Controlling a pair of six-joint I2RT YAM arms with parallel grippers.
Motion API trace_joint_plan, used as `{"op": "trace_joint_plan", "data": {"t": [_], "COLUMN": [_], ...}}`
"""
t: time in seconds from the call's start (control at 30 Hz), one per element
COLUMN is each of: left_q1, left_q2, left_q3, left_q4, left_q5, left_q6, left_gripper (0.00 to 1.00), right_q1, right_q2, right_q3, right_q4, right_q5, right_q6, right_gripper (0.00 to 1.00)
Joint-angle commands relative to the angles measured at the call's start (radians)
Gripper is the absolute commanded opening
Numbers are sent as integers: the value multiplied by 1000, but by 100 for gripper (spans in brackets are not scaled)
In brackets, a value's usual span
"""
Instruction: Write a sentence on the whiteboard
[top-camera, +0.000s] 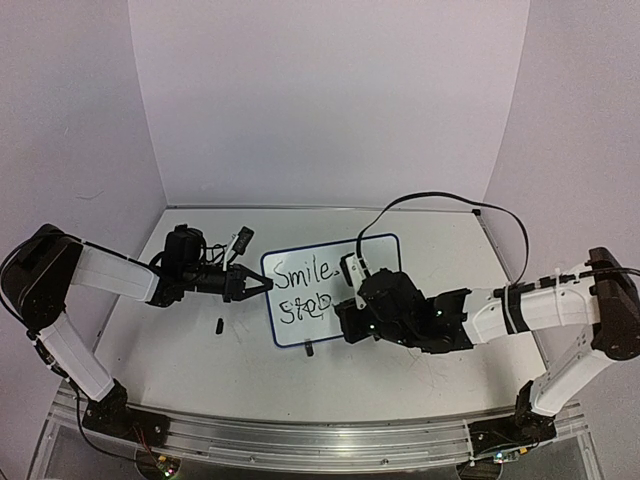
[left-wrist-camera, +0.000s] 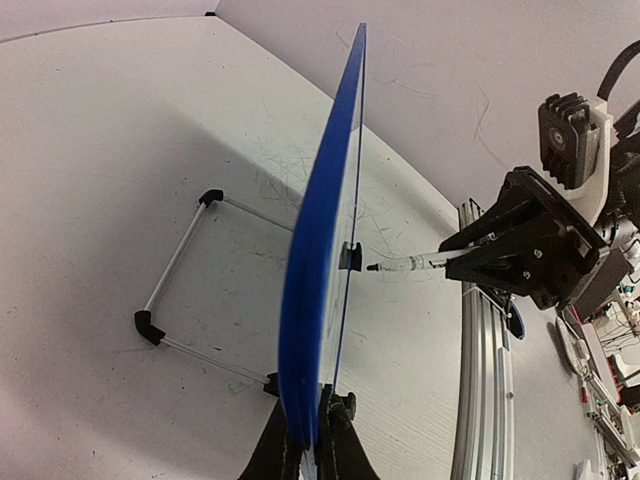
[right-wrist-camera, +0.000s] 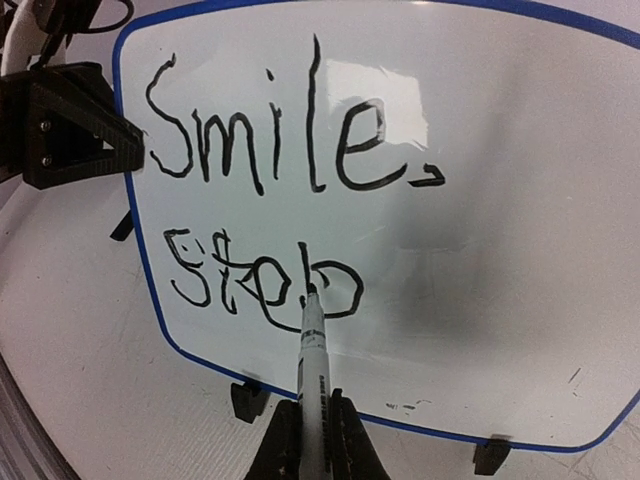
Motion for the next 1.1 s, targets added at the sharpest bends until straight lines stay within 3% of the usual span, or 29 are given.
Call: {"op": "trace_joint_plan", "data": {"t": [0.0, 1.07], "left_q1": [-2, -3], "left_q2": [10, -4], "left_q3": [14, 9], "left_q4": [-74, -78], "left_q5": [-118, -118], "left_q6": [57, 59], "left_gripper": [0, 0], "right_q1": [5, 6], "right_q2": [-72, -114], "right_q3": [-27, -52], "right_q4": [-5, -39], "right_q5": [88, 142], "right_q6": [30, 73], "right_gripper": [0, 0]}}
